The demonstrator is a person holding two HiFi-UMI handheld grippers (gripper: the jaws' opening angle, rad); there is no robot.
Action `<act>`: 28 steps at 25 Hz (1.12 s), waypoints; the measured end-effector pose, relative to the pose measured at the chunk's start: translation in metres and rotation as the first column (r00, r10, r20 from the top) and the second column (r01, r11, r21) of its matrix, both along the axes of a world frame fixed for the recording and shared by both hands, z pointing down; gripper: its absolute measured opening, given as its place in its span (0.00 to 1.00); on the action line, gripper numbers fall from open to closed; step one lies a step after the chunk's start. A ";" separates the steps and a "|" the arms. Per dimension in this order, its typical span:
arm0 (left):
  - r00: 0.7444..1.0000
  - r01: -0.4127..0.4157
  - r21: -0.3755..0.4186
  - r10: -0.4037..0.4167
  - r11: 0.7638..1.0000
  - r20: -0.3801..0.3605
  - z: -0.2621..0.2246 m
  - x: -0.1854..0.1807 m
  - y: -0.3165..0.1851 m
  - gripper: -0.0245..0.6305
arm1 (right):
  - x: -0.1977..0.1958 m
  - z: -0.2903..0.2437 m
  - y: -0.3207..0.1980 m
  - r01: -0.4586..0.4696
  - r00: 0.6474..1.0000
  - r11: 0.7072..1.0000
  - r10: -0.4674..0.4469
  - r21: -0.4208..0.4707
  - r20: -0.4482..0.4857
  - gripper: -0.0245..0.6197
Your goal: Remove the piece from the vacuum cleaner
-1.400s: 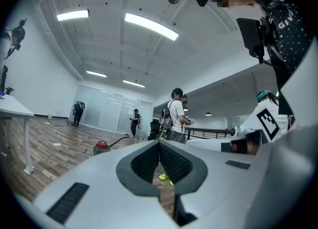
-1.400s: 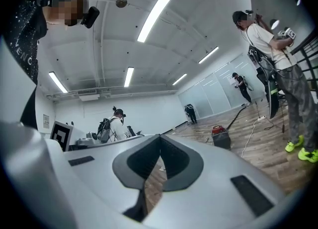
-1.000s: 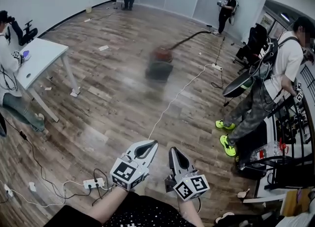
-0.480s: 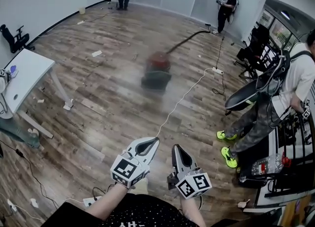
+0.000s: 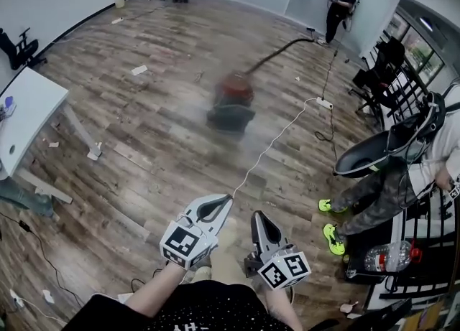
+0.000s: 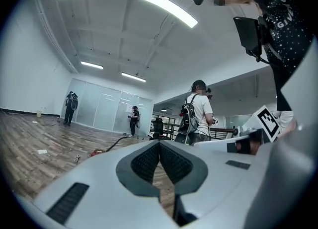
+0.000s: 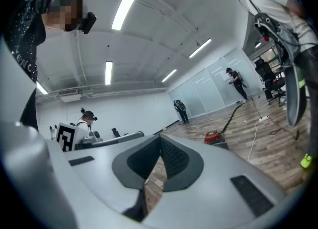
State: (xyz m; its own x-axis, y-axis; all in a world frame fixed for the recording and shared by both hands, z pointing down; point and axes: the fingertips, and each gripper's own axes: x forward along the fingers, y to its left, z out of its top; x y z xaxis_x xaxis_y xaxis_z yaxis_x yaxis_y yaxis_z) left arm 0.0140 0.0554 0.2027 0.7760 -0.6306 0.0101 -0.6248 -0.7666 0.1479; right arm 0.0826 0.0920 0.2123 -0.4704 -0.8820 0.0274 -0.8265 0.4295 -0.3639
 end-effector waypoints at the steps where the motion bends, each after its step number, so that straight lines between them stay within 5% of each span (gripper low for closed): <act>1: 1.000 0.010 -0.004 -0.010 1.000 0.002 0.004 -0.002 -0.014 0.05 | -0.003 0.004 -0.015 0.014 1.000 1.000 -0.014 -0.003 0.009 0.05; 16: 0.997 0.052 -0.032 -0.050 0.998 0.055 0.015 0.018 -0.265 0.05 | 0.028 0.013 -0.272 0.050 0.999 0.999 -0.050 0.018 0.016 0.05; 28: 0.996 0.070 -0.059 -0.067 0.996 0.052 0.021 0.030 -0.402 0.05 | 0.064 0.016 -0.416 0.025 1.000 1.000 -0.025 0.011 0.012 0.05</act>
State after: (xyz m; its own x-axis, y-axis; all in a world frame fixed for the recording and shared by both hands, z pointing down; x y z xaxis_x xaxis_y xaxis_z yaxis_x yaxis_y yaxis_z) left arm 0.0438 -0.3463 0.2241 0.7284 -0.6795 0.0881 -0.6836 -0.7121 0.1602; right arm 0.1470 -0.3239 0.2287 -0.4925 -0.8702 0.0118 -0.8110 0.4540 -0.3691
